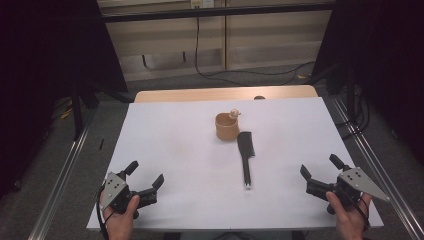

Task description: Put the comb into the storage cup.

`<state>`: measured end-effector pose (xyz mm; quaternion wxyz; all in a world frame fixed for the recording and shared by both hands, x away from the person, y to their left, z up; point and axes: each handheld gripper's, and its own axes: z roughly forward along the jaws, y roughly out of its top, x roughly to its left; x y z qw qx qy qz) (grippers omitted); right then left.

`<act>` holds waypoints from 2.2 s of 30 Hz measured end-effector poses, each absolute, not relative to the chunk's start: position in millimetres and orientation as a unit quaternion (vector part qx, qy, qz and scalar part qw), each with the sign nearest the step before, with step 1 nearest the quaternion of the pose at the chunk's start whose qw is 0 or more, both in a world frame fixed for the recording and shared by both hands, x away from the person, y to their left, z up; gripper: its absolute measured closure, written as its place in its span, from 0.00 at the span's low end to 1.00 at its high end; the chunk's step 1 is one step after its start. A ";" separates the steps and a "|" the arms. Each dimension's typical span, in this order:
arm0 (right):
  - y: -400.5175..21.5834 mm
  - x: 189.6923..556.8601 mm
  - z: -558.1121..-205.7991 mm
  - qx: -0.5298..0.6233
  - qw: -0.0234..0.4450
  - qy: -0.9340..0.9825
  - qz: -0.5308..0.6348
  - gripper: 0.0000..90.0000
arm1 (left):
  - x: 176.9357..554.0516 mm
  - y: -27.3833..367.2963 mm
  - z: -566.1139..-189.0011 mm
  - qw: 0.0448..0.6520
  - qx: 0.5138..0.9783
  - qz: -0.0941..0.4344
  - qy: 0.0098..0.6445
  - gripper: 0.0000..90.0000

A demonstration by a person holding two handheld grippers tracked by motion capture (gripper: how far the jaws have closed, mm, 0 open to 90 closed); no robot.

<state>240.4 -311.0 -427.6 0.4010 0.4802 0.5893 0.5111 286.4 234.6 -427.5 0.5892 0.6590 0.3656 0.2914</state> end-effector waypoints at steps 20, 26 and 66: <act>-305.8 243.7 -429.9 0.477 0.385 0.606 0.507 0.02 | 285.8 235.2 -428.7 0.586 0.663 0.285 0.369 0.04; -300.2 243.5 -429.6 0.472 0.376 0.612 0.511 0.01 | 284.9 235.0 -428.6 0.586 0.664 0.284 0.367 0.04; -242.5 278.1 -432.0 0.451 0.263 0.704 0.482 0.01 | 288.3 232.4 -428.2 0.589 0.669 0.277 0.360 0.04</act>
